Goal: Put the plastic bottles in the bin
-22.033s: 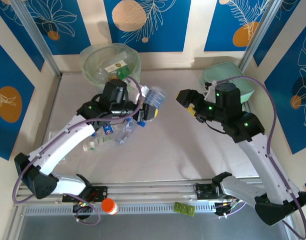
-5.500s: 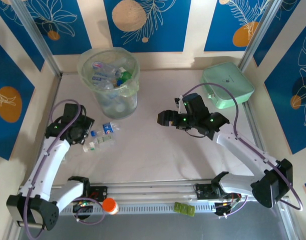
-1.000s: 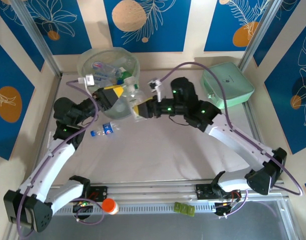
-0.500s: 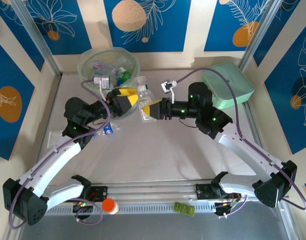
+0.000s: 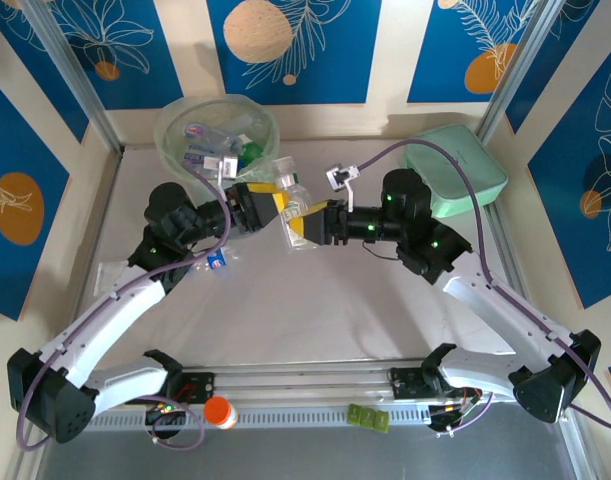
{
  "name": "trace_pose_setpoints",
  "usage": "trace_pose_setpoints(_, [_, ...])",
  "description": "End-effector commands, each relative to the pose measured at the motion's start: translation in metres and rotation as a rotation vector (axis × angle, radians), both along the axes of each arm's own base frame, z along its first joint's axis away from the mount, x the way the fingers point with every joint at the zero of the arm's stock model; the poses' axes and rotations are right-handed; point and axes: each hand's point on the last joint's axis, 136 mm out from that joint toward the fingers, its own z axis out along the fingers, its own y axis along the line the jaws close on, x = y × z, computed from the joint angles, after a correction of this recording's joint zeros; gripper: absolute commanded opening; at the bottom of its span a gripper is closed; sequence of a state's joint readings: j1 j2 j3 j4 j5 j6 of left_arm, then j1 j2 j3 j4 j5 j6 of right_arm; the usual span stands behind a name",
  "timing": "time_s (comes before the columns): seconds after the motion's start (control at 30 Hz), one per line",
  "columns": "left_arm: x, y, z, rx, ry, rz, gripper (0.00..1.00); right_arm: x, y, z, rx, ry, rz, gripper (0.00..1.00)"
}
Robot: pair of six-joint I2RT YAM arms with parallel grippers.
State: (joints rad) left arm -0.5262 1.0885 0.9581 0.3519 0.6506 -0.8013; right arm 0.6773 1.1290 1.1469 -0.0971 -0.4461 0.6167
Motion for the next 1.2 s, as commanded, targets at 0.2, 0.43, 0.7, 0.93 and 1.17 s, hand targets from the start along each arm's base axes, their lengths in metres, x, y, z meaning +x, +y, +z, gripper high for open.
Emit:
trace_pose_setpoints(0.2, [-0.031, -0.017, 0.036, -0.184, -0.064, -0.245, 0.75, -0.006, -0.004, 0.027, 0.109, -0.05, 0.051, 0.42])
trace_pose_setpoints(0.43, [-0.04, -0.02, 0.036, -0.175, -0.085, -0.277, 0.74, 0.0, -0.005, 0.026, 0.121, -0.026, 0.044, 0.43])
trace_pose_setpoints(0.7, [-0.036, -0.022, 0.034, -0.15, -0.093, -0.265, 0.48, 0.004, -0.004, 0.021, 0.107, -0.008, 0.036, 0.49])
trace_pose_setpoints(0.93, [-0.003, -0.01, 0.037, -0.139, -0.049, -0.11, 0.42, 0.012, -0.017, 0.021, 0.067, -0.019, -0.068, 0.92])
trace_pose_setpoints(1.17, [0.081, 0.049, 0.034, -0.088, 0.121, 0.267, 0.34, 0.036, -0.07, 0.013, 0.027, -0.014, -0.362, 0.95])
